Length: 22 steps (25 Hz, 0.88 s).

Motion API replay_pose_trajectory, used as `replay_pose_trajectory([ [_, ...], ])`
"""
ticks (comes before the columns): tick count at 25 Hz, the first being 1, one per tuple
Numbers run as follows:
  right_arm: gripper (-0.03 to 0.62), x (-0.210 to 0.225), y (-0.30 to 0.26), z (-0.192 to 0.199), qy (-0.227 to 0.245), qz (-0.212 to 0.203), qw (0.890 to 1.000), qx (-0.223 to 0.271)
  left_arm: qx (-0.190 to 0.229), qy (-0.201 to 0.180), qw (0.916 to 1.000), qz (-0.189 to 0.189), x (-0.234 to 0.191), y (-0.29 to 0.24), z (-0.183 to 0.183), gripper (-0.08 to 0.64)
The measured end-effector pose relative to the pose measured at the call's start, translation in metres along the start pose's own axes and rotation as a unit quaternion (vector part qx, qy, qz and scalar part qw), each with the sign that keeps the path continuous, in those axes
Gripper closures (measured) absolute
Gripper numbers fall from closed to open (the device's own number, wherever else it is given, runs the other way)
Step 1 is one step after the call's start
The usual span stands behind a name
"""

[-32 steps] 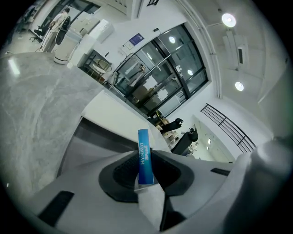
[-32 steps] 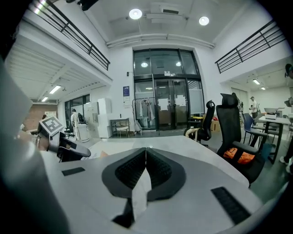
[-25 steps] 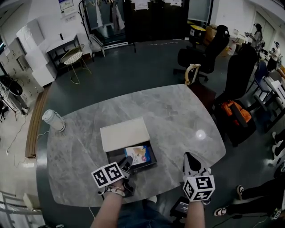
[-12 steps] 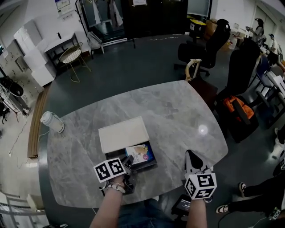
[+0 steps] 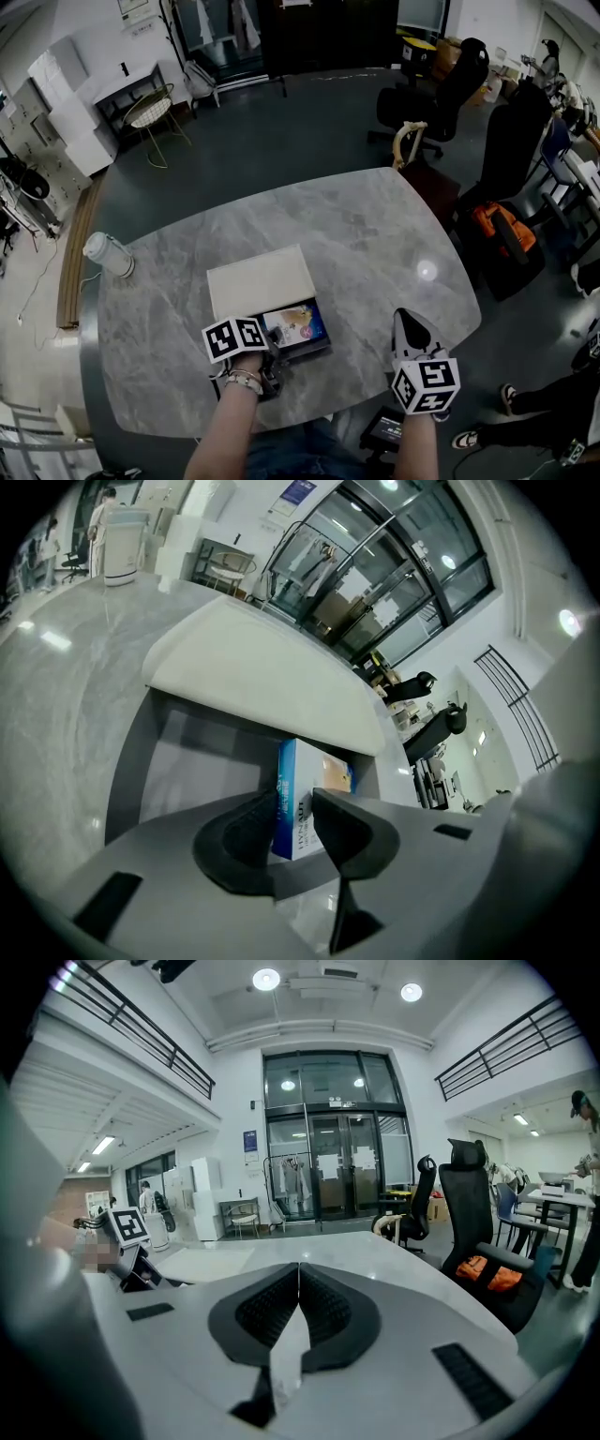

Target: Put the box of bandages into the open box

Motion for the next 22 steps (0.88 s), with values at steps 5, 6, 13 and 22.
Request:
replay_pose_trajectory([
  [5,0.568,-0.001,-0.001,-0.006,0.0,0.002,1.0,0.001,-0.032,0.005,0.9984,-0.047,-0.005,-0.005,-0.003,0.438],
  [6,0.568,0.0,-0.002,-0.007,0.001,0.002,1.0,0.002,-0.037,0.001,0.9979,-0.053,-0.004,-0.007,-0.003,0.424],
  [13,0.568,0.0,0.0,-0.015,0.004,0.008,1.0,0.007,-0.037,0.011,0.998,-0.051,-0.002,-0.006,-0.002,0.322],
  [22,0.568,-0.011,0.002,-0.032,0.002,0.008,1.0,0.016,-0.007,0.013,0.9998,-0.016,0.004,0.023,-0.015,0.355],
])
Point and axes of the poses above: the fingertips, and each gripper's own axes: y backward along the fingers, x to its right, z out of its underside, the point moved 6 cm from there along y, backward along the fingers, and after that the axes turned 4 degrees about -x, right-handed, at the moved point
